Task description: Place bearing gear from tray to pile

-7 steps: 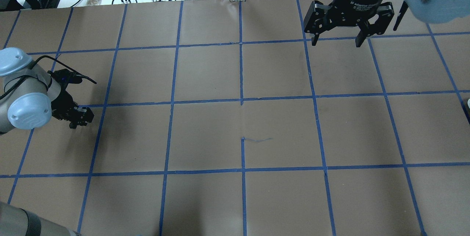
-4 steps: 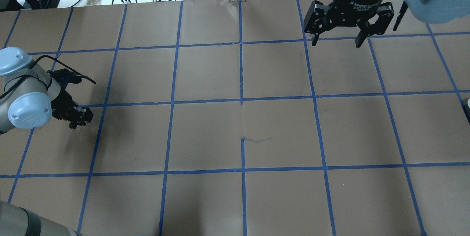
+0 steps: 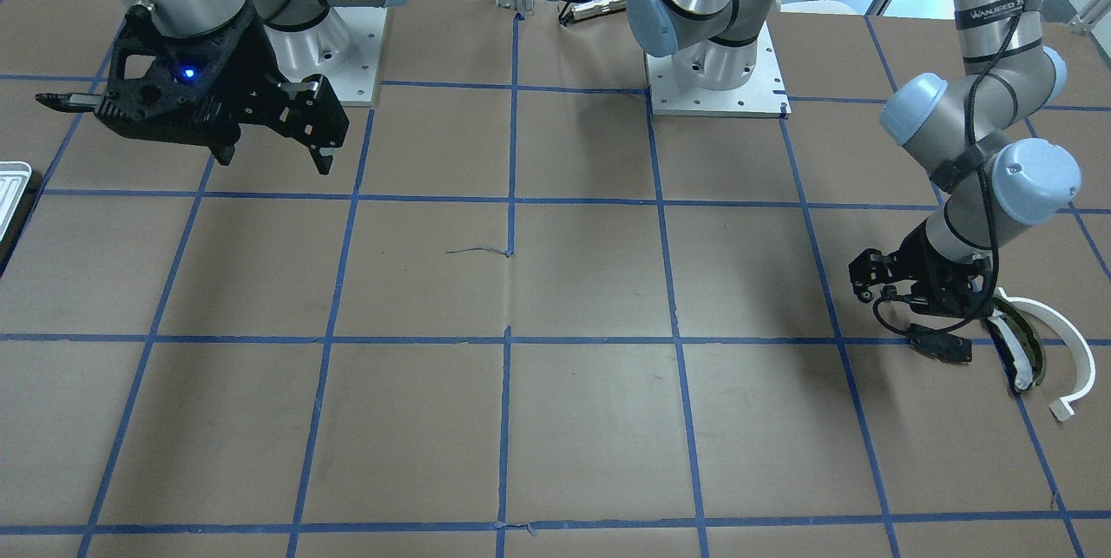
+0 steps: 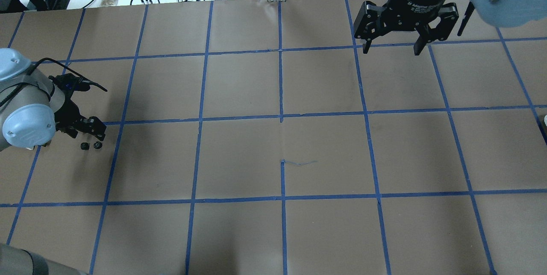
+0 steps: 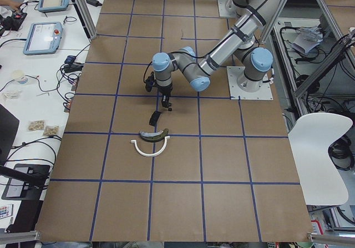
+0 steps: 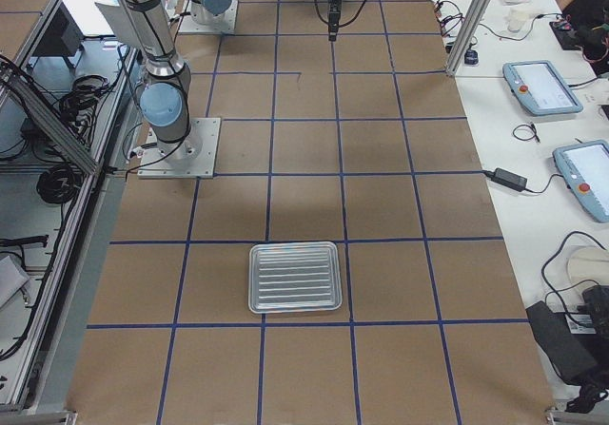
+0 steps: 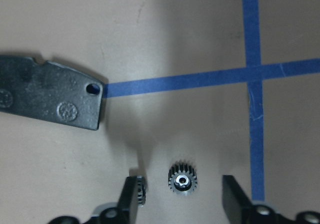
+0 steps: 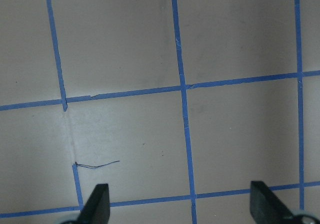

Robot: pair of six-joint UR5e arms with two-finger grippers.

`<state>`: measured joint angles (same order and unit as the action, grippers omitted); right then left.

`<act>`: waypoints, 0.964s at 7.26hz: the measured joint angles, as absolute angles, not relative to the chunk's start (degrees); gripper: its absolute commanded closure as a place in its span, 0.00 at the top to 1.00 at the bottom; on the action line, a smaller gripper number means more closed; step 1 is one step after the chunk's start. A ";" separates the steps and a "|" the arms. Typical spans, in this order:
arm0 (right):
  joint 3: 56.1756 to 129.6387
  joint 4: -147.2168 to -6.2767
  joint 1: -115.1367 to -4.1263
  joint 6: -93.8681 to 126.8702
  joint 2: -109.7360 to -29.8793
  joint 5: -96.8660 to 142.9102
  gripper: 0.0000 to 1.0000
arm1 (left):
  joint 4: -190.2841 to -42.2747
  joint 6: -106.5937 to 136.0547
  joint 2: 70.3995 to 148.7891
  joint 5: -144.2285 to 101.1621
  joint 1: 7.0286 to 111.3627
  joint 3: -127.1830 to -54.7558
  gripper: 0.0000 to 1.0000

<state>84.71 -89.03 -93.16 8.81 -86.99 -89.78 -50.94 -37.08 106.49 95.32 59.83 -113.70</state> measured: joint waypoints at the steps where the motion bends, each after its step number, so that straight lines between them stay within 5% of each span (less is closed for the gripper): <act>1: 84.64 -89.03 -93.16 8.85 -87.00 -89.83 1.00 | -54.45 -36.32 104.44 95.50 61.16 -111.43 1.00; 7: 84.56 -89.03 -93.17 8.91 -87.01 -89.59 1.00 | -90.72 3.56 97.68 90.83 90.37 -81.54 1.00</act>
